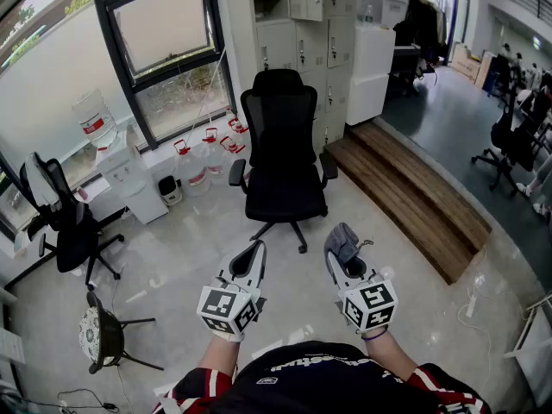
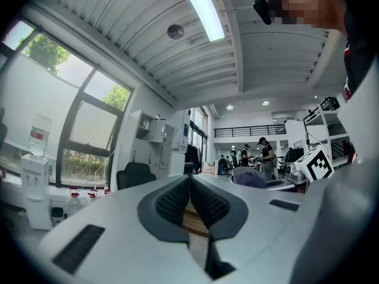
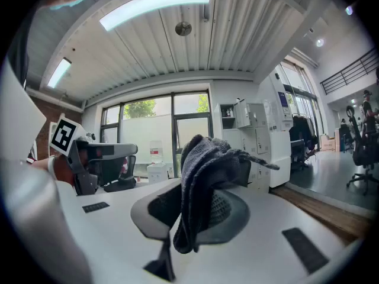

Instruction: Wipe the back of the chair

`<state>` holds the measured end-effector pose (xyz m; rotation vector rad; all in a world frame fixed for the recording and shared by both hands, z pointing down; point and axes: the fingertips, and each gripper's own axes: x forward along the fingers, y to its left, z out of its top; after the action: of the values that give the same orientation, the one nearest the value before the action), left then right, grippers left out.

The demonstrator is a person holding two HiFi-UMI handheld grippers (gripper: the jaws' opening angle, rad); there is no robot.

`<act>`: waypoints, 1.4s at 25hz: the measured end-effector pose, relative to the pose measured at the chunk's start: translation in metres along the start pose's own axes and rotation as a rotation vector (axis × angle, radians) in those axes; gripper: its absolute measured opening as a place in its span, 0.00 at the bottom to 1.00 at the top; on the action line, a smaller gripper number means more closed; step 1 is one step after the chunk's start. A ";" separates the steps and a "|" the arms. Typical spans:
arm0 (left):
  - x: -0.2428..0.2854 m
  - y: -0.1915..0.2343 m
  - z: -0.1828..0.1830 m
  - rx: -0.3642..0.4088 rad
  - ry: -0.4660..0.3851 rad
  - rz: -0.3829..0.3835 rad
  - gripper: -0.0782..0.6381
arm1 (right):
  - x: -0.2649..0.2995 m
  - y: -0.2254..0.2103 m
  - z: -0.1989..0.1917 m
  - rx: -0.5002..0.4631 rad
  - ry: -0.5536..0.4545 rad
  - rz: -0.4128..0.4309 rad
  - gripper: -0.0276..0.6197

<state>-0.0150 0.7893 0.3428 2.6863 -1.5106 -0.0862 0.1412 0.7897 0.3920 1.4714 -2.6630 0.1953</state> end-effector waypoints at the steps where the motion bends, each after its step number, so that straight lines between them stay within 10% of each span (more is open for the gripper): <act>1: 0.002 -0.002 -0.001 -0.002 0.000 0.000 0.15 | -0.001 -0.002 -0.001 -0.002 0.003 0.001 0.15; 35: 0.088 -0.030 -0.025 -0.069 0.045 0.012 0.15 | 0.015 -0.101 -0.021 0.056 0.028 0.041 0.15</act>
<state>0.0581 0.7298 0.3639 2.6075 -1.4836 -0.0755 0.2195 0.7275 0.4215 1.4189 -2.6889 0.2938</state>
